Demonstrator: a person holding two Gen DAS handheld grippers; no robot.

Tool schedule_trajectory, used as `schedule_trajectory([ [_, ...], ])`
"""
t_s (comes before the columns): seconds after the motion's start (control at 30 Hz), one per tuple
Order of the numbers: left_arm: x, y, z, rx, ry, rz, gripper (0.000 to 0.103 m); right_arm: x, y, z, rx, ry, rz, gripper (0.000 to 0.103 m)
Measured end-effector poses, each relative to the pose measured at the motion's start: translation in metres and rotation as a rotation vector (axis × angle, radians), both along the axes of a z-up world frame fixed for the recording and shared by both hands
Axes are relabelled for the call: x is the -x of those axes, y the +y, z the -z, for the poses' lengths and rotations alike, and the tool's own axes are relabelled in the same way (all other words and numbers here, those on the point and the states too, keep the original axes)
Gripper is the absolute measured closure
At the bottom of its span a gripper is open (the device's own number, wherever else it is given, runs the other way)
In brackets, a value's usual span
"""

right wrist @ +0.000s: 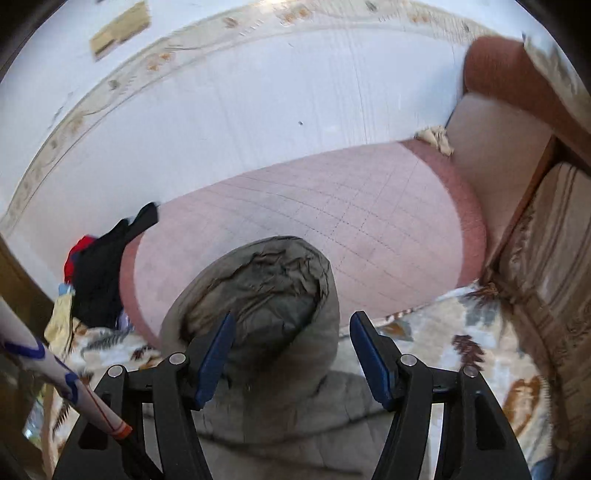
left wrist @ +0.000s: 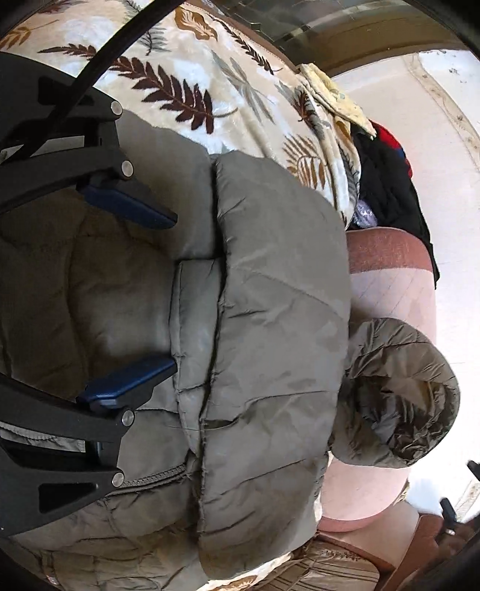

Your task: Fold large clothes

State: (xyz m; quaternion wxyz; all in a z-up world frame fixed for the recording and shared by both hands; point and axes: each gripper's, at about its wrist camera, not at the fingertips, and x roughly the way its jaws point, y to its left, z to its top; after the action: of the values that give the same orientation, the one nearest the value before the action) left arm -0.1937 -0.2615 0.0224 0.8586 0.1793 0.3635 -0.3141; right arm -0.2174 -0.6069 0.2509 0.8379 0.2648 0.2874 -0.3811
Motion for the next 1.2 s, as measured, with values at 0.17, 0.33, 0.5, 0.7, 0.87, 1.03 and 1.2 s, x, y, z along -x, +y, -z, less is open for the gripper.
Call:
schedule_trajectory([
  [0.17, 0.000, -0.002, 0.001, 0.000, -0.003, 0.005, 0.032, -0.027, -0.042, 0.043, -0.024, 0.043, 0.011, 0.033],
  [0.33, -0.001, -0.007, 0.005, -0.013, -0.004, 0.000, 0.032, -0.042, -0.073, 0.078, -0.033, 0.052, 0.031, 0.034],
  [0.5, -0.001, -0.009, 0.006, -0.017, -0.003, -0.001, 0.032, -0.054, -0.089, 0.105, -0.062, 0.038, 0.002, 0.094],
  [0.7, -0.005, -0.007, 0.004, -0.002, 0.024, -0.006, 0.032, -0.020, -0.052, 0.087, 0.007, -0.037, 0.020, 0.097],
  [0.87, -0.010, 0.001, 0.002, 0.030, 0.067, -0.022, 0.032, 0.018, 0.016, 0.055, 0.108, -0.044, -0.085, 0.097],
  [1.03, -0.015, 0.011, -0.003, 0.059, 0.079, -0.051, 0.032, 0.070, 0.097, 0.045, 0.177, -0.037, -0.192, 0.097],
  [1.2, -0.026, 0.029, -0.016, 0.116, 0.075, -0.130, 0.032, 0.129, 0.165, 0.080, 0.197, -0.004, -0.249, 0.097],
])
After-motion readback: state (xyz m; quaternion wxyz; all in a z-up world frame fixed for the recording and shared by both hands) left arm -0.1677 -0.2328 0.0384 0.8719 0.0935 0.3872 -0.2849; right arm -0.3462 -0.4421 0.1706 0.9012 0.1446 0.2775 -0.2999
